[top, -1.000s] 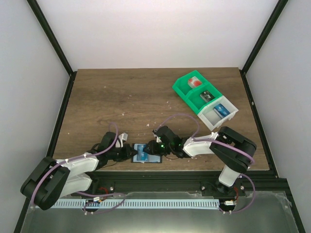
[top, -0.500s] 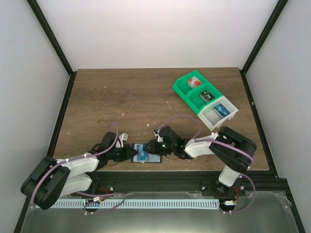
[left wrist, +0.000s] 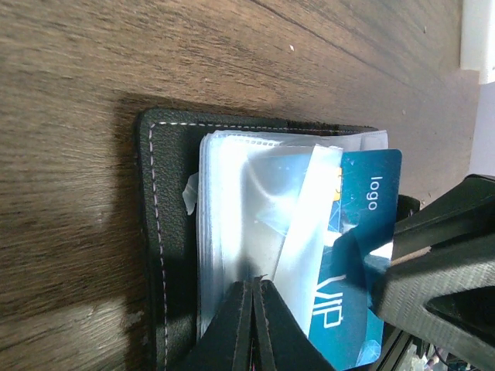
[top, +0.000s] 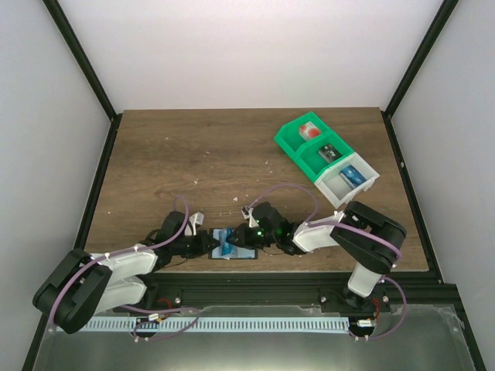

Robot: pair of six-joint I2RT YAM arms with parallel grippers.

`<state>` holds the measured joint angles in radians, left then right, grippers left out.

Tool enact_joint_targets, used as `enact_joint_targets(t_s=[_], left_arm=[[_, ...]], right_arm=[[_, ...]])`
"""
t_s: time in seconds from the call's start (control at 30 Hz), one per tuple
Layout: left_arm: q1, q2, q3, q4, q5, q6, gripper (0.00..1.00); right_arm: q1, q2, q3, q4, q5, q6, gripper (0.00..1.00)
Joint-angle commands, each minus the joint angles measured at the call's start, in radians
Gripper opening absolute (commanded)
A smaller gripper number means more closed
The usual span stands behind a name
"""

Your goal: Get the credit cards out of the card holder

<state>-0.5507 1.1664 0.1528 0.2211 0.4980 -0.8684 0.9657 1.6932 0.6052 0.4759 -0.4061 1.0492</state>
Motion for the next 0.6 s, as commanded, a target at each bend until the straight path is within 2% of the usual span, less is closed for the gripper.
enact_joint_targets(t_s=[0.0,0.1,0.27,0.47,0.57], left_arm=[[-0.005,-0.001,-0.018,-0.059,-0.031,0.003,0.03],[-0.005,-0.008,-0.016,-0.065,-0.036,0.001,0.03],[-0.004,-0.043,-0.004,-0.073,-0.020,0.002,0.05],[-0.005,-0.150,0.068,-0.159,-0.011,0.034,0.24],[-0.004,-0.204,0.122,-0.211,0.013,0.081,0.35]], right_arm=[[0.004,-0.032,-0.006,-0.077,0.061,-0.007,0.13],[0.004,-0.055,-0.002,-0.138,0.104,-0.029,0.02],[0.004,-0.106,-0.003,-0.214,0.156,-0.071,0.00],[-0.017,-0.236,-0.035,-0.312,0.199,-0.164,0.00],[-0.032,-0.303,-0.035,-0.372,0.163,-0.255,0.00]])
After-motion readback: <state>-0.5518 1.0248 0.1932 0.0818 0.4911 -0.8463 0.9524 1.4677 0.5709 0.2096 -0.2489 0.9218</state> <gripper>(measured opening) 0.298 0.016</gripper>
